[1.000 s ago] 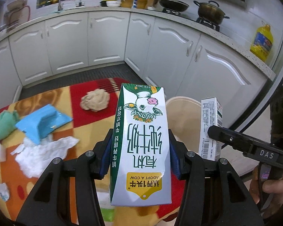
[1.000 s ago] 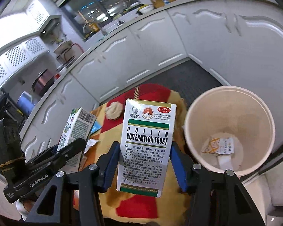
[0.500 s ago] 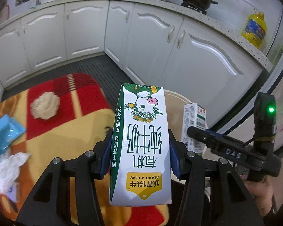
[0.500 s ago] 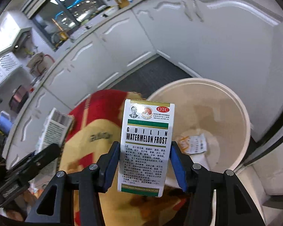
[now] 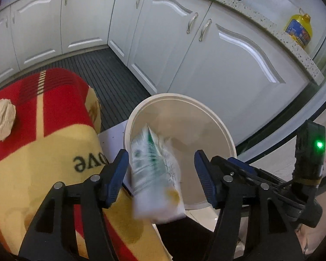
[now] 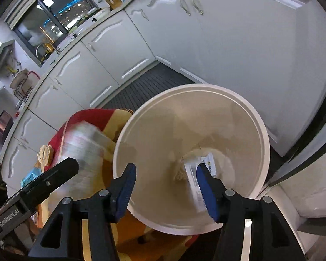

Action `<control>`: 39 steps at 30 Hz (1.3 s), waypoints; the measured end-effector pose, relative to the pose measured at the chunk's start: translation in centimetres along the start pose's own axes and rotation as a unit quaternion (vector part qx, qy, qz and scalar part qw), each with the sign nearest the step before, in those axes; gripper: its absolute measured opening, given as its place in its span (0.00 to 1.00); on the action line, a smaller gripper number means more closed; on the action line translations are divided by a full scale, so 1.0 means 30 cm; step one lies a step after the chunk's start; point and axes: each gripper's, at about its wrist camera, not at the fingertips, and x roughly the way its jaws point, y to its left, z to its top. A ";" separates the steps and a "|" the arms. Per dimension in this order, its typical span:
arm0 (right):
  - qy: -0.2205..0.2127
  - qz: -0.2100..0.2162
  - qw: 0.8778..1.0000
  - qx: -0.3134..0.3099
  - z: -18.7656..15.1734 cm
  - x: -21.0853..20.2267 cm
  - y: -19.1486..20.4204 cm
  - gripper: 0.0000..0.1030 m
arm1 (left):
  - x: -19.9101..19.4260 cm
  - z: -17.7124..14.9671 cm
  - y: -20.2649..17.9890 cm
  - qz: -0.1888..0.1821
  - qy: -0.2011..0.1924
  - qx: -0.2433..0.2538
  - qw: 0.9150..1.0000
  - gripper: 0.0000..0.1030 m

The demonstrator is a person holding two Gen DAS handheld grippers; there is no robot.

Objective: Collect trash
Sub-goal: 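Release the milk carton into the bin with the left tool, then reach the left tool to the white sponge while the right tool approaches the white tissue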

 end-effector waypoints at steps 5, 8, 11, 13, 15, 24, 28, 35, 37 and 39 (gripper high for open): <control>0.000 0.004 1.000 -0.012 -0.016 -0.004 0.020 0.54 | -0.026 -0.014 0.010 0.010 -0.001 0.003 1.000 0.60; -0.001 0.003 1.000 -0.024 -0.025 -0.006 0.045 0.54 | -0.051 -0.019 0.017 0.019 -0.008 0.006 1.000 0.60; -0.001 0.005 0.999 -0.032 -0.039 -0.011 0.064 0.55 | -0.082 -0.023 0.025 0.029 -0.017 0.007 0.999 0.60; -0.001 0.009 0.999 -0.037 -0.048 -0.017 0.079 0.56 | -0.106 -0.027 0.030 0.037 -0.024 0.008 0.999 0.60; -0.003 0.012 0.999 -0.042 -0.051 -0.022 0.102 0.56 | -0.133 -0.034 0.037 0.050 -0.032 0.011 0.998 0.60; -0.018 0.020 0.996 -0.083 -0.076 -0.059 0.244 0.62 | -0.255 -0.071 0.109 0.087 -0.063 -0.001 0.994 0.60; -0.020 0.023 0.995 -0.095 -0.094 -0.063 0.298 0.66 | -0.327 -0.102 0.157 0.105 -0.077 -0.010 0.991 0.60; -0.019 0.039 0.991 -0.131 -0.141 -0.069 0.433 0.67 | -0.448 -0.170 0.245 0.141 -0.098 -0.027 0.985 0.60; -0.017 0.043 0.989 -0.142 -0.155 -0.067 0.472 0.67 | -0.486 -0.192 0.274 0.151 -0.106 -0.033 0.982 0.60; -0.015 0.047 0.987 -0.156 -0.171 -0.061 0.517 0.67 | -0.522 -0.211 0.306 0.161 -0.113 -0.037 0.980 0.60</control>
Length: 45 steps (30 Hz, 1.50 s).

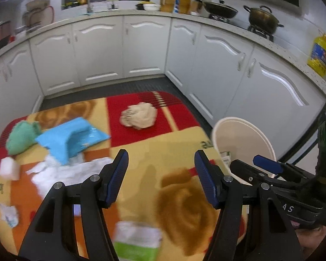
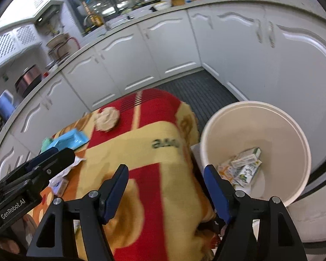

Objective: Collect trash
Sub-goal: 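Reach the left tool to the white sponge while the right tool approaches the white tissue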

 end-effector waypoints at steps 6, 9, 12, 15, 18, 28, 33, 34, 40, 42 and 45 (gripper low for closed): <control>0.008 0.015 0.999 -0.029 -0.013 0.027 0.120 0.68 | -0.050 -0.029 0.098 0.026 -0.013 -0.015 0.999 0.60; 0.012 0.021 0.999 -0.044 -0.019 0.036 0.173 0.69 | -0.069 -0.045 0.145 0.037 -0.016 -0.025 0.999 0.60; 0.015 0.027 0.998 -0.056 -0.028 0.046 0.217 0.70 | -0.085 -0.057 0.183 0.044 -0.019 -0.034 0.998 0.60; 0.020 0.032 0.997 -0.070 -0.039 0.056 0.258 0.71 | -0.097 -0.071 0.220 0.052 -0.021 -0.040 0.998 0.60; 0.027 0.039 0.996 -0.080 -0.046 0.068 0.293 0.71 | -0.108 -0.086 0.255 0.059 -0.022 -0.046 0.997 0.60; 0.041 0.052 0.992 -0.109 -0.067 0.099 0.400 0.71 | -0.138 -0.135 0.384 0.074 -0.015 -0.078 0.994 0.60; 0.053 0.064 0.990 -0.116 -0.081 0.122 0.445 0.74 | -0.149 -0.168 0.480 0.078 0.002 -0.103 0.992 0.60; 0.056 0.065 0.989 -0.119 -0.084 0.127 0.455 0.74 | -0.151 -0.176 0.502 0.078 0.005 -0.109 0.991 0.60; 0.073 0.081 0.985 -0.130 -0.094 0.158 0.500 0.74 | -0.167 -0.226 0.651 0.084 0.022 -0.138 0.987 0.60; 0.080 0.090 0.984 -0.130 -0.095 0.176 0.518 0.74 | -0.171 -0.234 0.700 0.085 0.027 -0.147 0.985 0.60; 0.085 0.096 0.982 -0.140 -0.099 0.199 0.554 0.75 | -0.176 -0.235 0.762 0.086 0.033 -0.155 0.984 0.60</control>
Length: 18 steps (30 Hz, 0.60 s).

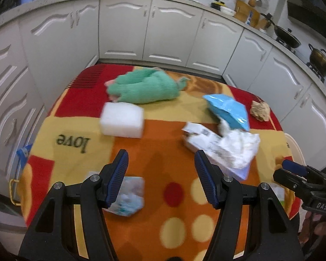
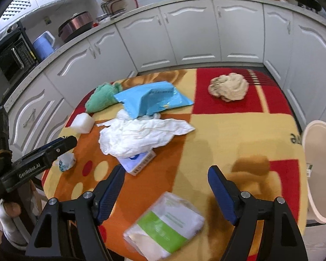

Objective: Collect trash
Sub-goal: 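Reach the left tool to the white sponge while the right tool approaches the white tissue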

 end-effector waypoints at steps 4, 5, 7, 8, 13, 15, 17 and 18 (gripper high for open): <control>0.006 0.009 1.000 -0.016 0.025 0.041 0.046 0.76 | 0.014 0.034 0.061 0.003 0.004 -0.005 1.000 0.62; 0.006 0.010 1.000 -0.020 0.033 0.051 0.058 0.76 | 0.019 0.042 0.069 0.004 0.004 -0.005 1.000 0.66; 0.006 0.012 1.000 -0.027 0.051 0.073 0.077 0.78 | 0.037 0.062 0.096 0.006 0.006 -0.011 1.000 0.71; 0.007 0.013 0.999 -0.029 0.061 0.088 0.087 0.79 | 0.046 0.071 0.106 0.005 0.008 -0.014 1.000 0.71; 0.016 0.010 0.999 -0.039 0.094 0.151 0.121 0.79 | 0.106 0.124 0.127 0.019 0.015 -0.009 1.000 0.72; 0.018 0.008 0.999 -0.045 0.099 0.173 0.135 0.79 | 0.137 0.138 0.127 0.024 0.021 -0.006 0.999 0.72; 0.022 0.005 0.998 -0.051 0.102 0.195 0.143 0.79 | 0.165 0.149 0.122 0.033 0.027 0.001 0.999 0.72; 0.024 0.005 0.998 -0.052 0.103 0.204 0.146 0.79 | 0.180 0.154 0.122 0.038 0.030 0.005 0.999 0.72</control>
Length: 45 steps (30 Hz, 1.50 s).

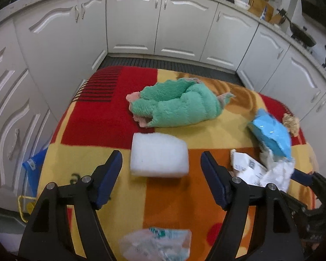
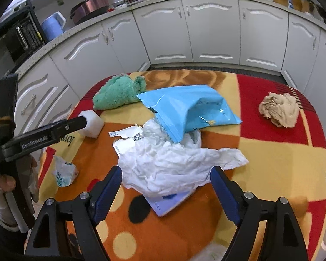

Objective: Collect trash
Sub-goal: 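Reach the left tool to the white sponge while the right tool approaches the white tissue, then grasp the white sponge with the left tool while the right tool lifts the tissue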

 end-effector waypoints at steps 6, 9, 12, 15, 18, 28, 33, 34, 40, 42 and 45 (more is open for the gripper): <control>0.013 -0.004 1.000 -0.009 -0.002 0.047 0.006 0.77 | 0.063 0.001 0.003 0.003 0.021 -0.001 1.000 0.68; 0.006 0.011 1.000 -0.006 -0.006 0.048 0.001 0.50 | 0.064 0.000 0.030 -0.018 0.024 -0.020 0.999 0.51; -0.005 0.022 1.000 -0.008 -0.005 0.024 -0.005 0.33 | 0.039 -0.005 0.040 -0.029 0.016 -0.029 0.999 0.49; -0.016 0.032 0.999 -0.010 -0.009 -0.015 -0.010 0.16 | -0.022 -0.013 0.024 -0.037 -0.003 -0.030 0.999 0.48; -0.028 0.042 0.999 -0.012 -0.020 -0.061 -0.010 0.16 | -0.074 -0.020 -0.002 -0.045 -0.017 -0.023 0.999 0.48; -0.074 0.063 0.995 -0.003 -0.070 -0.237 -0.026 0.15 | -0.217 -0.079 -0.148 -0.064 -0.052 0.012 0.997 0.48; -0.089 0.057 0.994 0.005 -0.095 -0.300 -0.052 0.15 | -0.264 -0.119 -0.235 -0.061 -0.071 0.040 0.995 0.49; -0.091 0.056 0.994 0.006 -0.101 -0.308 -0.057 0.15 | -0.271 -0.124 -0.251 -0.060 -0.075 0.045 0.994 0.49; -0.102 0.046 0.994 0.015 -0.124 -0.356 -0.093 0.15 | -0.298 -0.152 -0.343 -0.063 -0.086 0.070 0.992 0.49; -0.106 0.044 0.993 0.017 -0.132 -0.374 -0.104 0.15 | -0.306 -0.160 -0.370 -0.061 -0.089 0.078 0.991 0.49; -0.112 0.040 0.993 0.020 -0.141 -0.396 -0.115 0.15 | -0.315 -0.168 -0.401 -0.063 -0.092 0.085 0.990 0.48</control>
